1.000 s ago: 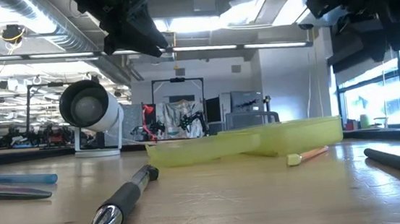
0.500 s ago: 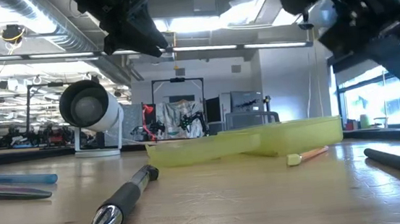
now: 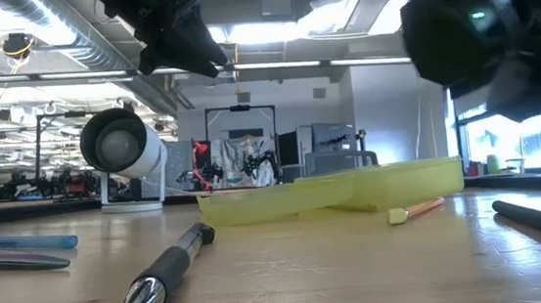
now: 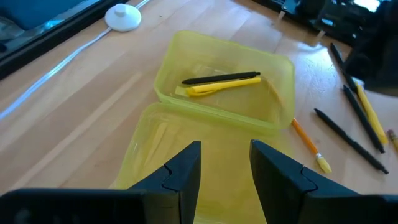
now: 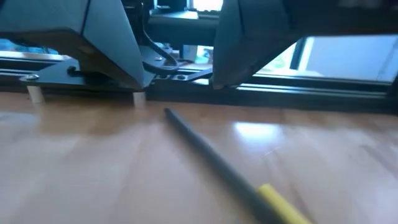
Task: Pick & place school supplies into a supply box
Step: Put the black pen into the yellow supply box
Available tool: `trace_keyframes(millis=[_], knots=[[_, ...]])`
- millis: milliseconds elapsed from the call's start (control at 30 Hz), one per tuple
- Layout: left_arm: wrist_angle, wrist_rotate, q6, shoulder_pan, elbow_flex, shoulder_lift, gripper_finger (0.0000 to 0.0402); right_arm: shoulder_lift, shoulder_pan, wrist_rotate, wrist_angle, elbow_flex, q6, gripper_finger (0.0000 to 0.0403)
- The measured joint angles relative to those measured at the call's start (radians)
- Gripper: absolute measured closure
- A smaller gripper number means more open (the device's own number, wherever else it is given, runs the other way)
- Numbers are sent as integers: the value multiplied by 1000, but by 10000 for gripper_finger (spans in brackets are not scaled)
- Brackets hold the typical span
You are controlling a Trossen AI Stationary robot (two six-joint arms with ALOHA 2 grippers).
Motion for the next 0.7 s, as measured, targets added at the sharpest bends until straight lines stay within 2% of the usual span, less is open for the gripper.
trace_keyframes(millis=[233, 433, 700], knots=[[0, 0, -75, 0, 0, 0, 272, 19, 98, 48, 51, -12, -2, 209], [0, 2, -124, 0, 0, 0, 272, 19, 151, 50, 96, -126, 46, 209], [0, -3, -136, 0, 0, 0, 272, 19, 198, 50, 191, -244, 32, 209]])
